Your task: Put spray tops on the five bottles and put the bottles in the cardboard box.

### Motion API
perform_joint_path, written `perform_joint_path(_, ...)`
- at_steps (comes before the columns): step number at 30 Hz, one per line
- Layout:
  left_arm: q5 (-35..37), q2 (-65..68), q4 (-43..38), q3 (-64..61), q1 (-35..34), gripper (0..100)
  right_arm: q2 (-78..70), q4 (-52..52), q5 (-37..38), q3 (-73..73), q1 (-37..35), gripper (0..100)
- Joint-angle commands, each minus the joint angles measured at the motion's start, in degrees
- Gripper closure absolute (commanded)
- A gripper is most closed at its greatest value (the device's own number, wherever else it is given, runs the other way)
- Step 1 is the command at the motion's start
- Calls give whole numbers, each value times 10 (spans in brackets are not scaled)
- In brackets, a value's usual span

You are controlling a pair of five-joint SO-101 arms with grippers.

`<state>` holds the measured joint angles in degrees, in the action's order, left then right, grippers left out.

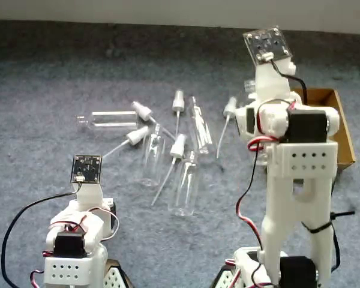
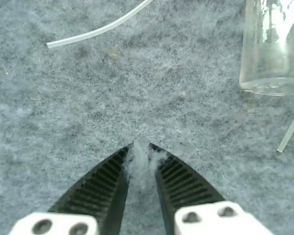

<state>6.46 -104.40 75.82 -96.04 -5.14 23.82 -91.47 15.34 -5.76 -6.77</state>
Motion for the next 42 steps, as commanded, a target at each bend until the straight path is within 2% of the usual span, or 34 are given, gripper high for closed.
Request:
perform_joint_path(1,-4,-3,2,-11,-5,994,94,6,5,37,-1,882)
perform_joint_path(6,-4,-3,2,-11,-5,994,203,52,5,160,-2,882)
perform_joint_path(17,-4,-3,2,-11,-5,994,468,364,1,596,-2,882)
perform_joint_path(21,-4,-3,2,-11,-5,994,549,420,0,705,-2,882)
perform_joint_path(25,-4,-3,2,-11,-5,994,606,452,-10,774,-2,882)
perform_joint_path(31,-4,-3,2,-11,-5,994,647,509,-92,829,-2,882)
perform_joint_path(42,-6,-3,2,-11,-1,991,651,560,-97,878,-3,882)
